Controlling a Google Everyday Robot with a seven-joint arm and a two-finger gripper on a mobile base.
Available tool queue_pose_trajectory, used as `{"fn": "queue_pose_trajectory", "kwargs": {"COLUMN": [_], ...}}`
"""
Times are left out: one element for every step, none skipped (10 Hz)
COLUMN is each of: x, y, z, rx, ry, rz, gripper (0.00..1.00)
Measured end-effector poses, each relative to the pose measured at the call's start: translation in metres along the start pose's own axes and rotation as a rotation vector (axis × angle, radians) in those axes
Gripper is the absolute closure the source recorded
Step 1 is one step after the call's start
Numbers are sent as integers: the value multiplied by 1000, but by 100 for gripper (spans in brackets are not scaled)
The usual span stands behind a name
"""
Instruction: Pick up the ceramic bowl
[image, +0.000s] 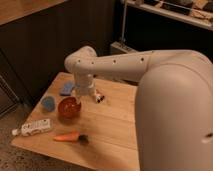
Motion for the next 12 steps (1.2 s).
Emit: {"fn": "queue_pose_trajectory", "kwargs": {"x": [-13,-27,-35,-44,-47,-47,-45,-43,-42,-39,-36,-34], "y": [1,2,3,6,9,11,13,15,19,21,23,24], "z": [3,8,14,23,32,39,54,59,67,73,78,81], "rx": [6,12,18,22,25,26,25,22,6,-11,-28,-45], "ry": [-6,-8,-8,-1,9,21,46,54,62,73,79,86], "rz": [3,9,12,15,16,17,20,20,22,26,30,31], "gripper": [35,35,35,35,35,35,35,35,35,35,35,35]}}
